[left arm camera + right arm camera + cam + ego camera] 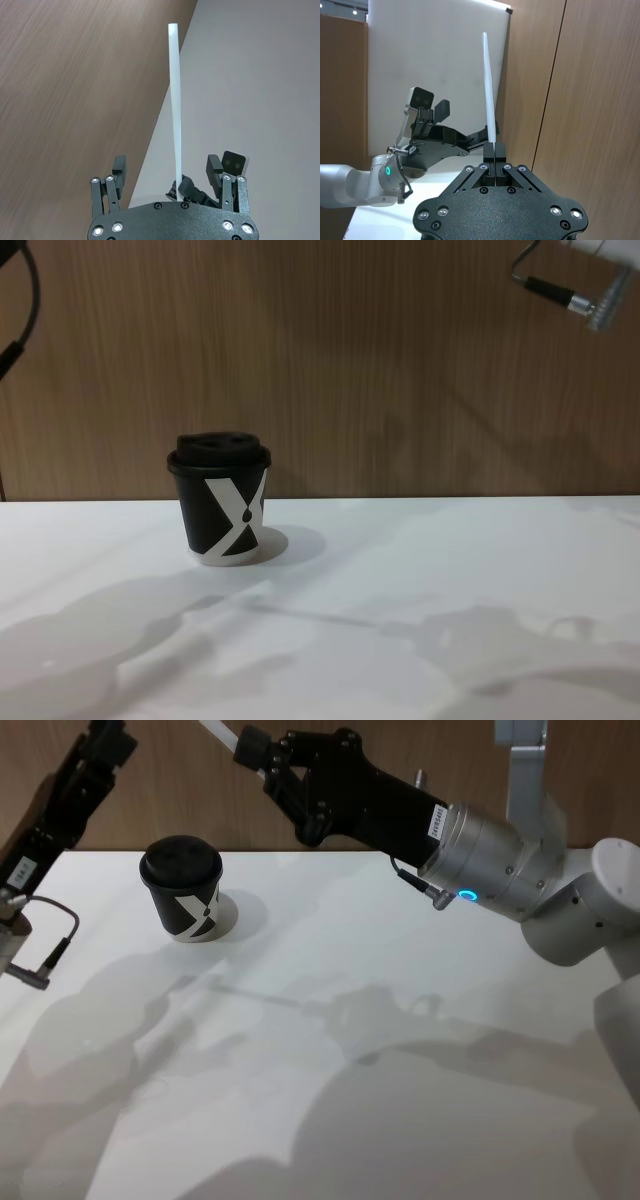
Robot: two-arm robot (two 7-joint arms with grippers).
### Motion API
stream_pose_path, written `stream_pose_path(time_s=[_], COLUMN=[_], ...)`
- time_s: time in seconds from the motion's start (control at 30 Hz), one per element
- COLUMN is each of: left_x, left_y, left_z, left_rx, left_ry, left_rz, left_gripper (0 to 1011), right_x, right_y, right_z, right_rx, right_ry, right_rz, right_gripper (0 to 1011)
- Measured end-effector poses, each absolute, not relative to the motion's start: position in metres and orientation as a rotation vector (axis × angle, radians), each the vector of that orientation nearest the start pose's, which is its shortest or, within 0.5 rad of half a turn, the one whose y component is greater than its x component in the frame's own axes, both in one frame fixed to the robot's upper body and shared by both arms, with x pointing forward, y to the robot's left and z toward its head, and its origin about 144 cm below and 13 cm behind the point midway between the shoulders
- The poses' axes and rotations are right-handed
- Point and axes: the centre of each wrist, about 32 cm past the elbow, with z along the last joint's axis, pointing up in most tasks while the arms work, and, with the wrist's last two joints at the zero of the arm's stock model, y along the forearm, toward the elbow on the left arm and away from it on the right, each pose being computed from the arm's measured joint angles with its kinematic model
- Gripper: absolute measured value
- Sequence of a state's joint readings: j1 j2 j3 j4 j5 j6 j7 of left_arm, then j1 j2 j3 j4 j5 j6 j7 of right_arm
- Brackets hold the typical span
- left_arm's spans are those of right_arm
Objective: Pick up the straw with one hand, pass it to the other hand, and insert it into the cup.
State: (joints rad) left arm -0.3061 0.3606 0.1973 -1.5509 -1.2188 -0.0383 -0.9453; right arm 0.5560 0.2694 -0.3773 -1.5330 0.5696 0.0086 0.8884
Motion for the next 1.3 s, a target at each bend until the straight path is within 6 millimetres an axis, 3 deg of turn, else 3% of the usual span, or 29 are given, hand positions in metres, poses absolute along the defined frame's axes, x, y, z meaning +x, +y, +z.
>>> stream_pose_path(time_s=[1.3], left_x=[0.545], left_y=[0.252], left_z=[1.268], left_rx=[-0.859], left_ry=[0.142], left_rz=[0.329], left_gripper=[1003], right_x=[0.565], right_y=[-0.193], right_z=[1.320], right_rx=[0.292], right_ry=[-0.267], right_rz=[-0.274], right_gripper=[10])
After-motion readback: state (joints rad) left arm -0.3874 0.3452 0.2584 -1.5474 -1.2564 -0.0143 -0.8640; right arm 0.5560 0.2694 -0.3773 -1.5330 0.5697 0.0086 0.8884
